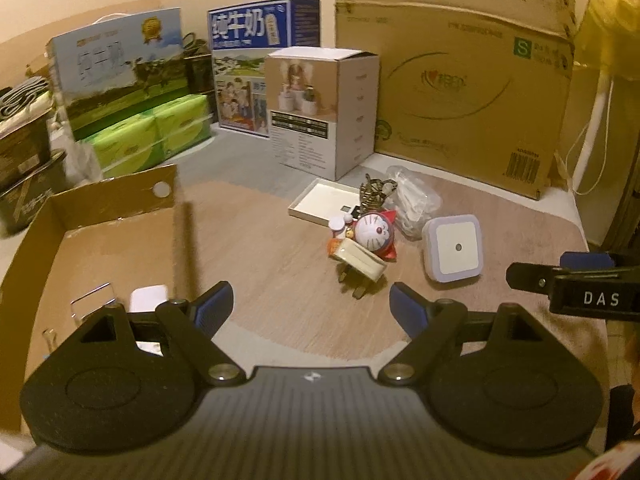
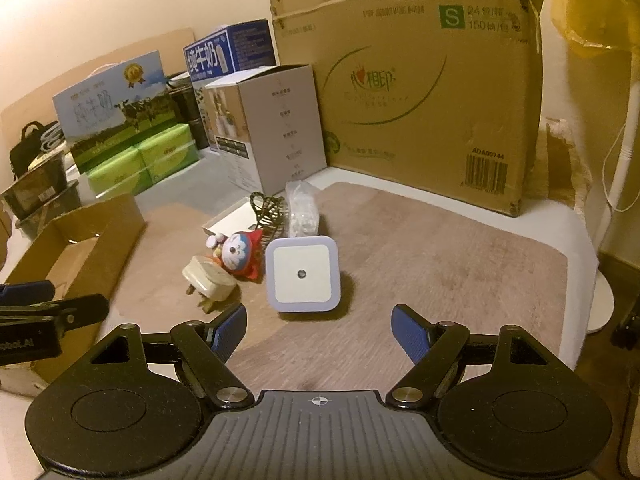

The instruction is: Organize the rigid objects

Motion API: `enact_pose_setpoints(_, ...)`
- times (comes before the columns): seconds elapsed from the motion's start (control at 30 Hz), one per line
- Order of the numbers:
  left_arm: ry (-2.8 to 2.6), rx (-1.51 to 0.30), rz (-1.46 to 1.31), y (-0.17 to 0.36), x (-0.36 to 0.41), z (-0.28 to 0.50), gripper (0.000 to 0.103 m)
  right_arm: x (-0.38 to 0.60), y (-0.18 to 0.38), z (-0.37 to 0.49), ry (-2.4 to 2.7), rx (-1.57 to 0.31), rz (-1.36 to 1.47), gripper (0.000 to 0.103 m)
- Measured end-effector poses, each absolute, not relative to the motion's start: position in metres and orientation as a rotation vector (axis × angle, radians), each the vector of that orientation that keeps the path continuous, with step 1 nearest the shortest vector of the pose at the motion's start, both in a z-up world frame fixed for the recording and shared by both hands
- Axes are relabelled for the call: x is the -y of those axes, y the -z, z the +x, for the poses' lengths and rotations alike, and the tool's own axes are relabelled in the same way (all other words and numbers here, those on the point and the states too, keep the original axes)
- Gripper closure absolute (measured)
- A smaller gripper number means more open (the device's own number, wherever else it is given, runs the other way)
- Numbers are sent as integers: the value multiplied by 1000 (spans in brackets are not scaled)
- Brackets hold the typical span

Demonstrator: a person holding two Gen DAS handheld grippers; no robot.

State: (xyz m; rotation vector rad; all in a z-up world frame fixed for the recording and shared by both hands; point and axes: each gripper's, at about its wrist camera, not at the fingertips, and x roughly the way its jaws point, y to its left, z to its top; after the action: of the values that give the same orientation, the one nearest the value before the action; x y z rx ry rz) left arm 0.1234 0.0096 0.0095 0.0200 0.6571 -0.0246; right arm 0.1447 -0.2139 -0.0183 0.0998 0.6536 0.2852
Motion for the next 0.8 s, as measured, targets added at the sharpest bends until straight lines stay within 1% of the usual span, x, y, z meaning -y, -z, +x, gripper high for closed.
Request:
enact_pose_setpoints(0.5, 53, -672, 98, 12, 2, 162, 19, 204, 40, 183, -311, -682, 52, 24)
enact_pose_setpoints(0.8, 48, -684, 85, 17, -2, 179, 20, 187, 50, 213, -334, -691, 20, 24)
